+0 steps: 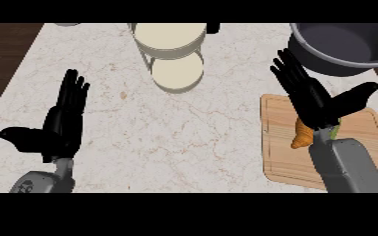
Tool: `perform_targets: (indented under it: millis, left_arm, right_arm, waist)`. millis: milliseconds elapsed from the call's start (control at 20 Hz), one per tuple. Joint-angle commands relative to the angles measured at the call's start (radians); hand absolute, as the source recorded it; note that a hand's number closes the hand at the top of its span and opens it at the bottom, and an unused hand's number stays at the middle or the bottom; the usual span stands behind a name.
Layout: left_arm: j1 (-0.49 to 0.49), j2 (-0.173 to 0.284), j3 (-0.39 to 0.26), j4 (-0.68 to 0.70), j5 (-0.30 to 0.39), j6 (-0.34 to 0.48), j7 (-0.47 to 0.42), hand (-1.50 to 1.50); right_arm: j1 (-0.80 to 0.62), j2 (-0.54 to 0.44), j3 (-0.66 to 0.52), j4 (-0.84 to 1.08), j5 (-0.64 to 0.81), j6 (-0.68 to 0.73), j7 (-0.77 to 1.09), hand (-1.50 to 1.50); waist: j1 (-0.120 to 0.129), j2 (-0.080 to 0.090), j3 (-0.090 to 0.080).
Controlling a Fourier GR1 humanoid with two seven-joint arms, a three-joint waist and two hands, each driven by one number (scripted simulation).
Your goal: Pick the squash from the cutting board and place it in the tiered basket
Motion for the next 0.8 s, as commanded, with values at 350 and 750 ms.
perform_targets:
  millis: [350, 750]
  left_arm:
    - [-0.009, 0.049, -0.084, -0.010, -0.128, 0.003, 0.015, 0.00]
    - [-0.049, 0.020, -0.124, 0.020, -0.165, 0.006, 0.050, 0.00]
  right_arm:
    - [0.161, -0.281, -0.473, 0.174, -0.137, 0.063, -0.207, 1.50]
    - [0.295, -0.314, -0.593, 0.388, -0.625, 0.890, -0.176, -1.50]
  waist:
    - [-0.059, 0.011, 0.003]
    - [-0.023, -0.005, 0.003]
